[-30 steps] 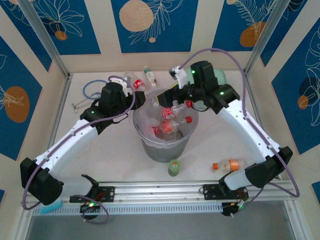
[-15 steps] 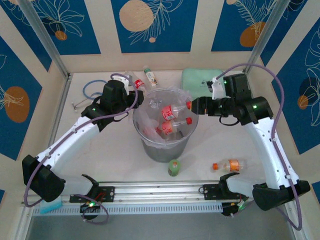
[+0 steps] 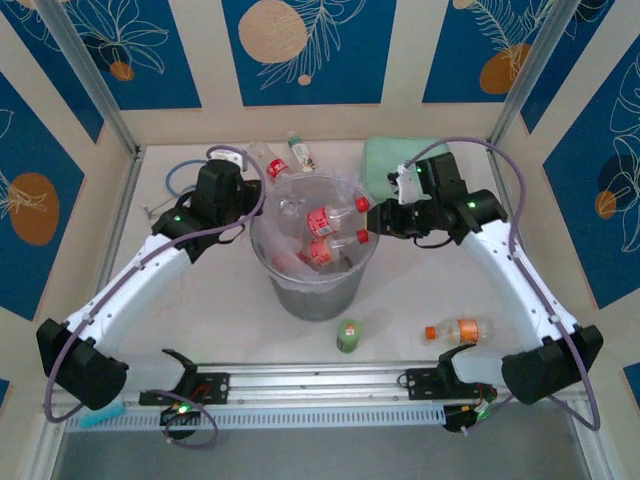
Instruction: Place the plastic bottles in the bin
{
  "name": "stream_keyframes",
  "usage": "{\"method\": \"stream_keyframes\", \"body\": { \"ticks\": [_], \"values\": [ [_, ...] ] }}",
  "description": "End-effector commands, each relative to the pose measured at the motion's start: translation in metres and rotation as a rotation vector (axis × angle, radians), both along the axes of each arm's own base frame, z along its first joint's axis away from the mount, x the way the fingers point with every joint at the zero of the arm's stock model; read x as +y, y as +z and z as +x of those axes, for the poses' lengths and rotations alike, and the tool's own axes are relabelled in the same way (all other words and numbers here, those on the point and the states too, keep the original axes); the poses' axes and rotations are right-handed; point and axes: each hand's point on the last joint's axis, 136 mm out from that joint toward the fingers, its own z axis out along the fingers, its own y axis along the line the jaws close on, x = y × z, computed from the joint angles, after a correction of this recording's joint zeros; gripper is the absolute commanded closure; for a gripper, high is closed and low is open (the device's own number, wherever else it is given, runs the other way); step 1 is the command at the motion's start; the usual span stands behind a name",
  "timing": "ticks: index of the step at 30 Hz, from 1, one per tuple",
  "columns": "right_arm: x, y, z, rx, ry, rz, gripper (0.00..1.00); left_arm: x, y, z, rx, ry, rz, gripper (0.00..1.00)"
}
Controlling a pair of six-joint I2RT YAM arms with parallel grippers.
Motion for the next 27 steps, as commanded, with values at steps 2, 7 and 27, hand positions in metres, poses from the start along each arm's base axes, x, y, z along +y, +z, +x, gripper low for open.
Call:
{"method": "stream_keyframes", "body": {
  "ticks": [2, 7, 27],
  "values": [
    [0.051, 0.002, 0.018, -0.02, 0.108, 0.133, 0.75, 0.04, -0.015, -0.015, 0.053, 0.077, 0.057, 0.72],
    [0.104, 0.002, 0.042, -0.044, 0.199, 0.187, 0.78, 0.096, -0.016, -0.028, 0.069, 0.207, 0.055, 0.75],
    [0.19, 0.04, 0.115, -0.26, 0.287, 0.2, 0.36, 0.207, -0.057, -0.101, 0.244, 0.498, 0.039, 0.77]
  ]
}}
